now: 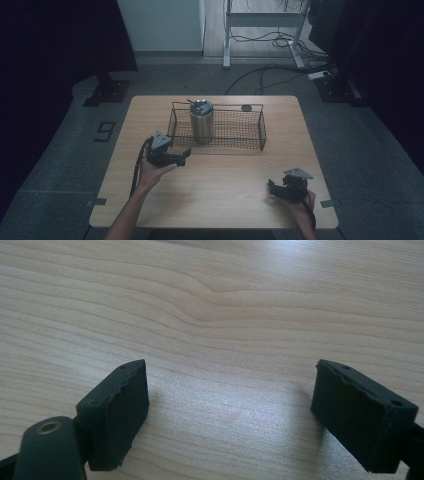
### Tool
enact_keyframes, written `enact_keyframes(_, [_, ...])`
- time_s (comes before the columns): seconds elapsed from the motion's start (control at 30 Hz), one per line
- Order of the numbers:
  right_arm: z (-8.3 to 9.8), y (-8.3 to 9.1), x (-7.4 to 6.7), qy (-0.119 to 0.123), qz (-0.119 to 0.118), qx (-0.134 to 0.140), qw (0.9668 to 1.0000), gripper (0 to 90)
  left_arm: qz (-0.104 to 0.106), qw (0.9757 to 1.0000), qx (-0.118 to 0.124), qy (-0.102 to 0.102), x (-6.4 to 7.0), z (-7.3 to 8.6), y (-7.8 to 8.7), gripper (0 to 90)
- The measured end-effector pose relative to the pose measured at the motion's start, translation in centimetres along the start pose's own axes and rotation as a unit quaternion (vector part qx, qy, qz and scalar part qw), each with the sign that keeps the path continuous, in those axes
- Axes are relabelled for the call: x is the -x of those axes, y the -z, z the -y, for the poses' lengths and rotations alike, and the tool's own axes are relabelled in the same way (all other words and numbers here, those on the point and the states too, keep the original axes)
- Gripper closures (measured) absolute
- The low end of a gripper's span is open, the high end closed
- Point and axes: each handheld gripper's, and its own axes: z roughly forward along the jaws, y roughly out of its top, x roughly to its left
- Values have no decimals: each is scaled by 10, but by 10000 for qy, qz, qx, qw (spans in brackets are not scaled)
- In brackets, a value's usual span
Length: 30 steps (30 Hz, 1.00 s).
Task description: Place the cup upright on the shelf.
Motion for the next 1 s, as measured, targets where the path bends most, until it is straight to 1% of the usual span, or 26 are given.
enact_keyframes(0.03, [0,0,0,-9,1,-2,10000,147,12,10000,-14,-5,1,3,3,0])
enact_keyframes(0.07, [0,0,0,-9,0,-2,10000,147,12,10000,-14,-5,1,3,3,0])
enact_keyframes(0.1, [0,0,0,-9,0,-2,10000,147,29,10000,-22,0,3,11,9,0])
enact_keyframes(0.23, [-1,-1,0,-5,3,0,10000,146,75,9999,-122,58,4,27,18,0])
enact_keyframes(0.27, [-1,-1,0,-5,3,0,10000,146,75,9999,-122,58,4,27,18,0])
enact_keyframes(0.3, [-1,-1,0,-5,3,0,10000,146,57,9998,-162,46,5,35,21,0])
enact_keyframes(0.33, [-1,-1,0,-5,3,0,10000,146,57,9998,-162,46,5,35,21,0])
enact_keyframes(0.37, [-1,-1,0,-4,8,-8,10000,145,68,9998,-208,45,6,42,24,0])
enact_keyframes(0.43, [-1,-1,0,-1,8,-7,10000,145,45,9997,-244,10,8,48,26,0])
enact_keyframes(0.47, [-1,-1,0,-4,4,-1,10000,145,45,9997,-244,10,8,48,26,0])
enact_keyframes(0.5, [-1,-1,0,-4,3,-2,10000,146,77,9996,-271,33,8,54,27,0])
enact_keyframes(0.53, [-1,-1,0,-4,3,-2,10000,146,77,9996,-271,33,8,54,27,0])
enact_keyframes(0.57, [-1,-1,0,-1,8,-6,10000,145,85,9994,-319,52,8,59,27,0])
enact_keyframes(0.6, [-1,-1,0,-1,8,-6,10000,145,85,9994,-319,52,8,59,27,0])
enact_keyframes(0.63, [-1,-1,0,-3,3,-1,10000,145,86,9992,-374,71,8,64,27,0])
enact_keyframes(0.77, [-1,-1,0,0,7,-5,10000,145,85,9991,-404,124,7,70,27,2])
enact_keyframes(1.0, [-1,-1,0,6,10,-6,10000,144,83,9990,-416,129,7,72,25,5])
